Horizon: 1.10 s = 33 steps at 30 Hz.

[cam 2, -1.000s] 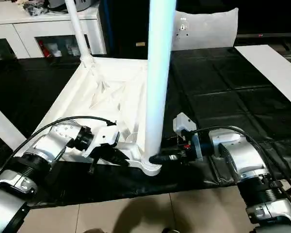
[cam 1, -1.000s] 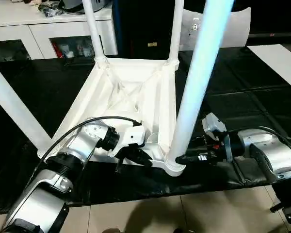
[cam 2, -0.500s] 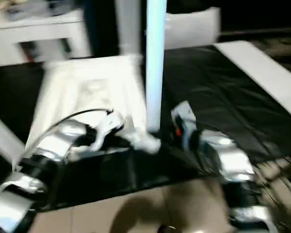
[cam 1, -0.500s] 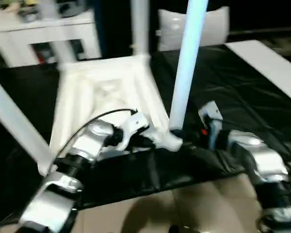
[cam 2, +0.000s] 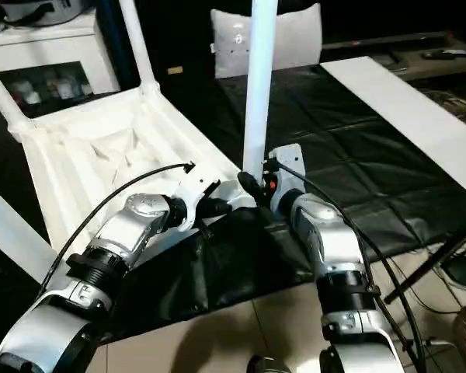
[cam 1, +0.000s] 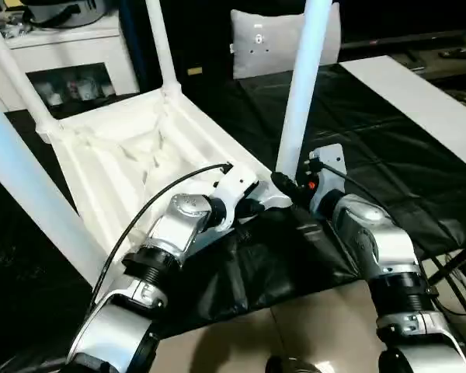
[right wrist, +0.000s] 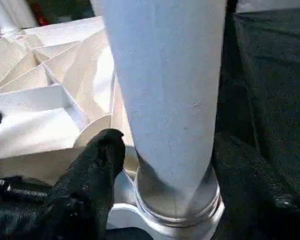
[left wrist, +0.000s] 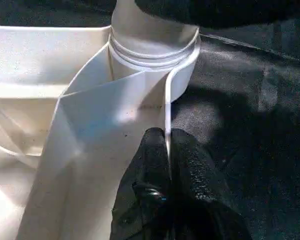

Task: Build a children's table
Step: Rotate leg to tighten

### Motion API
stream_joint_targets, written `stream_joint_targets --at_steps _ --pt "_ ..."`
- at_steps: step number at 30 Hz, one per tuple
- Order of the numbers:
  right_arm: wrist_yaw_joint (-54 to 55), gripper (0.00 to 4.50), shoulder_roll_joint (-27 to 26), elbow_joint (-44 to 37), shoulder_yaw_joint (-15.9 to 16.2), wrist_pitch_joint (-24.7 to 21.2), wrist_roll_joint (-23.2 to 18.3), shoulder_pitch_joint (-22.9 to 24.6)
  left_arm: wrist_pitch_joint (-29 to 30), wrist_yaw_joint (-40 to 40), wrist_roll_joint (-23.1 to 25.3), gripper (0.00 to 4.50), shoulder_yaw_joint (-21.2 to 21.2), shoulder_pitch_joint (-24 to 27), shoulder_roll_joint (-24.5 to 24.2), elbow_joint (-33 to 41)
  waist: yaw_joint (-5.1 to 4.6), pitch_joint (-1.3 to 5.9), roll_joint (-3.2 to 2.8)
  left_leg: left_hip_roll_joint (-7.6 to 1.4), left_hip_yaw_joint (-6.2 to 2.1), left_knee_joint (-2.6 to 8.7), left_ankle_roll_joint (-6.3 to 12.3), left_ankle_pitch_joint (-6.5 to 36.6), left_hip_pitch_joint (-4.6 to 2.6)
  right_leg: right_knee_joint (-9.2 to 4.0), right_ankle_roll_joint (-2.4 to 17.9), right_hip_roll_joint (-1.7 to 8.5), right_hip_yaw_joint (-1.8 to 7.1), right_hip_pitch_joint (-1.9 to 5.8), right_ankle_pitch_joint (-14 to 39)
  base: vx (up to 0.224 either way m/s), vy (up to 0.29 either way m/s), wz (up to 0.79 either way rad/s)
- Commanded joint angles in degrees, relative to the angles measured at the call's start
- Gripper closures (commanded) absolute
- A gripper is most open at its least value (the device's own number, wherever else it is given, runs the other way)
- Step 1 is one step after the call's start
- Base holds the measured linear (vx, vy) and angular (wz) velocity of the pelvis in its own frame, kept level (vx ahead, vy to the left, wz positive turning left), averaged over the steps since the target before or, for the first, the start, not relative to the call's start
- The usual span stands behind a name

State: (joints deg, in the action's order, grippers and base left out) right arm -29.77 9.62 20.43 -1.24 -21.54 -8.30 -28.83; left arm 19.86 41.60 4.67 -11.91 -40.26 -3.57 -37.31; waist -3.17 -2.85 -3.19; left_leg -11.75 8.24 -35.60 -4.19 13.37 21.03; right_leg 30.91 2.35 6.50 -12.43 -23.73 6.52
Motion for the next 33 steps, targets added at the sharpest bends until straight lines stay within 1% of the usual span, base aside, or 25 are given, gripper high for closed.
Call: stream_joint_targets --at_steps 1,3,4,7,8,9,10,11,12,13,14,15,17,18,19,20,21,23,24,25,26,27,28,32,33 --pt "-4.95 1.06 1.25 -1.59 2.52 2.3 -0.81 1.16 -4.01 3.65 -1.87 4.5 -0.5 0.05 -0.64 3.57 0.95 5.19 1.41 -0.81 -0.13 3.1 9.19 -0.01 1.22 -2.52 4.78 3.11 3.58 5.36 15.8 0.0 0.0 0.0" --pt "-9.19 0.98 3.8 -2.18 2.41 3.68 -1.55 2.11 -5.71 6.76 -2.0 4.5 -1.37 0.66 -2.24 3.61 1.55 4.95 1.37 -0.8 0.19 3.2 9.28 1.32 0.87 -2.85 4.48 3.08 3.72 5.05 17.9 0.0 0.0 0.0" --pt "-9.93 0.92 4.18 -2.31 2.42 3.86 -1.7 2.26 -6.01 7.36 -2.06 4.5 -1.53 0.78 -2.47 3.64 1.66 4.96 1.34 -0.8 0.17 3.2 9.26 1.67 0.85 -2.86 4.39 3.02 3.69 5.04 18.42 0.0 0.0 0.0" --pt "-15.39 0.62 7.05 -3.51 3.23 4.5 -2.54 3.43 -7.42 10.42 -2.1 4.5 -2.35 1.36 -3.93 3.7 2.47 4.71 1.31 -1.1 0.33 3.4 8.25 3.39 0.34 -3.31 3.78 2.87 3.82 4.63 21.27 0.0 0.0 0.0" --pt "-18.02 0.56 8.3 -4.2 3.71 4.47 -3.1 3.99 -8.04 11.73 -2.14 4.5 -2.72 1.58 -4.54 3.73 2.81 4.62 1.3 -0.97 0.36 3.5 7.81 4.45 0.32 -3.54 3.27 2.76 3.73 4.73 22.39 0.0 0.0 0.0" --pt "-24.7 0.51 12.02 -6.28 4.83 3.87 -4.7 5.46 -11.53 17.12 -2.29 4.5 -4.48 2.31 -6.82 3.83 3.13 4.59 1.23 -1.12 0.49 3.53 7.56 5.26 -0.04 -3.72 3.15 2.86 3.88 4.44 23.29 0.0 0.0 0.0" --pt "-26.39 0.44 12.97 -6.8 5.11 3.72 -5.12 5.83 -12.46 18.53 -2.34 4.5 -4.93 2.5 -7.41 3.85 3.32 4.59 1.19 -1.05 0.36 3.59 7.64 5.56 0.04 -3.75 2.86 2.79 3.79 4.62 23.48 0.0 0.0 0.0" --pt "-29.72 0.36 14.76 -7.56 5.55 3.29 -6.13 6.32 -13.08 21.39 -2.57 4.5 -5.71 2.87 -8.61 4.05 3.87 4.72 1.4 -1.4 0.34 3.64 7.98 5.51 -0.07 -3.42 2.66 2.81 4.17 4.53 22.61 0.0 0.0 0.0" --pt "-31.65 0.22 15.99 -7.8 5.85 3.26 -6.49 6.46 -13.91 23.32 -2.6 4.5 -6.31 3.04 -9.51 4.1 4.28 4.59 1.23 -1.57 0.3 3.78 8.01 6.01 -0.21 -3.34 3.09 2.94 4.26 4.38 22.53 0.0 0.0 0.0" --pt "-33.34 0.15 17.0 -7.84 6.11 3.2 -6.75 6.44 -15.05 25.27 -2.73 4.5 -6.78 3.15 -10.29 4.06 4.28 4.6 1.45 -1.53 0.4 3.78 7.97 5.92 -0.11 -3.35 3.26 2.85 4.24 4.44 22.58 0.0 0.0 0.0" --pt "-35.71 0.09 18.14 -7.6 6.27 4.38 -6.76 6.19 -16.51 28.19 -2.91 4.5 -7.46 3.22 -11.43 4.01 4.69 4.59 1.48 -1.49 0.4 3.8 7.52 5.88 -0.13 -3.33 3.2 2.88 4.23 4.4 22.95 0.0 0.0 0.0" --pt "-36.72 0.04 18.43 -7.49 6.2 4.65 -7.01 5.98 -17.11 29.3 -2.8 4.5 -7.84 3.19 -11.94 3.92 5.16 4.55 1.33 -1.55 0.53 3.81 7.04 5.78 -0.41 -3.43 3.19 2.92 4.32 4.17 23.55 0.0 0.0 0.0" --pt "-38.33 0.04 18.84 -7.36 6.28 4.32 -7.53 5.62 -18.01 31.17 -2.55 4.5 -8.58 3.15 -12.72 3.76 5.75 4.56 1.4 -1.66 0.61 3.9 6.44 5.7 -0.55 -3.36 3.58 3.05 4.41 4.17 23.48 0.0 0.0 0.0" --pt "-40.26 0.04 19.63 -7.15 7.01 5.3 -7.32 5.39 -18.95 33.57 -2.35 4.5 -9.48 3.19 -13.64 3.7 6.18 4.62 1.36 -1.79 0.48 4.0 6.42 5.4 -0.52 -3.09 3.75 2.98 4.44 4.24 22.81 0.0 0.0 0.0" --pt "-42.98 0.04 20.82 -6.83 8.33 6.11 -7.26 5.11 -20.55 36.77 -2.26 4.5 -10.71 3.17 -14.87 3.62 6.26 4.64 1.38 -1.84 0.57 3.99 6.49 5.23 -0.47 -3.06 3.8 2.98 4.54 4.27 22.4 0.0 0.0 0.0" --pt "-42.98 0.04 20.82 -6.83 8.33 6.11 -7.26 5.11 -20.55 36.77 -2.26 4.5 -10.71 3.17 -14.87 3.62 6.68 4.68 1.49 -1.89 0.56 4.0 6.53 4.97 -0.59 -2.87 4.03 2.97 4.64 4.22 21.8 0.0 0.0 0.0" --pt "-44.74 0.04 21.53 -6.66 9.14 6.04 -7.64 4.94 -21.46 38.44 -2.38 4.5 -11.31 3.07 -15.48 3.51 6.96 4.65 1.31 -2.0 0.65 4.02 6.35 4.88 -0.79 -2.89 4.4 3.1 4.82 4.02 21.56 0.0 0.0 0.0" --pt "-46.27 0.04 21.98 -6.46 9.8 5.97 -7.82 4.74 -22.09 39.7 -2.55 4.5 -11.65 2.86 -15.85 3.36 7.32 4.71 1.42 -1.97 0.66 4.04 6.35 4.75 -0.72 -2.63 4.83 3.08 4.86 4.2 20.75 0.0 0.0 0.0" --pt "-48.49 0.31 22.26 -5.98 10.59 5.8 -7.83 4.4 -22.7 42.21 -2.94 4.5 -12.09 2.47 -16.48 3.34 7.49 4.69 1.53 -1.91 0.71 4.05 6.26 4.86 -0.62 -2.65 4.62 3.03 4.82 4.27 21.16 0.0 0.0 0.0" --pt "-49.03 0.31 22.25 -5.83 10.7 5.67 -7.89 4.29 -22.85 42.8 -3.02 4.5 -12.17 2.33 -16.59 3.29 7.67 4.7 1.53 -1.87 0.77 4.05 6.18 4.94 -0.67 -2.74 4.47 3.06 4.81 4.28 21.58 0.0 0.0 0.0" --pt "-49.77 0.38 22.18 -5.6 10.79 5.4 -8.0 4.14 -23.03 43.59 -3.1 4.5 -12.26 2.11 -16.7 3.21 7.94 4.68 1.89 -1.86 0.82 4.08 6.08 4.9 -0.61 -2.7 4.28 3.15 4.8 4.28 22.37 0.0 0.0 0.0" --pt "-50.06 0.41 22.14 -5.49 10.78 5.33 -8.06 4.07 -23.18 43.85 -3.1 4.5 -12.25 2.02 -16.7 3.08 8.14 4.65 1.67 -1.99 0.82 4.09 5.73 4.92 -0.83 -2.88 4.11 3.2 4.83 4.08 23.14 0.0 0.0 0.0" --pt "-50.57 0.64 22.14 -5.6 10.96 4.88 -8.31 3.98 -23.31 44.07 -3.06 4.5 -12.31 1.84 -16.71 2.99 8.1 4.62 1.81 -2.03 0.83 4.12 5.61 5.02 -0.82 -2.89 4.07 3.16 4.84 4.1 23.19 0.0 0.0 0.0" --pt "-52.38 0.84 22.39 -6.12 11.97 3.86 -9.4 3.69 -24.11 44.93 -3.07 4.5 -12.54 1.04 -16.66 2.13 8.13 4.54 1.82 -1.76 0.87 4.14 5.07 5.8 -0.76 -3.14 3.32 3.01 4.7 4.19 24.45 0.0 0.0 0.0" --pt "-52.65 1.01 22.37 -6.08 12.12 3.71 -9.54 3.63 -24.4 44.93 -3.06 4.5 -12.56 0.79 -16.53 1.68 8.12 4.57 1.92 -1.76 0.87 4.15 4.85 5.78 -0.76 -3.2 3.03 3.04 4.69 4.22 24.78 0.0 0.0 0.0"
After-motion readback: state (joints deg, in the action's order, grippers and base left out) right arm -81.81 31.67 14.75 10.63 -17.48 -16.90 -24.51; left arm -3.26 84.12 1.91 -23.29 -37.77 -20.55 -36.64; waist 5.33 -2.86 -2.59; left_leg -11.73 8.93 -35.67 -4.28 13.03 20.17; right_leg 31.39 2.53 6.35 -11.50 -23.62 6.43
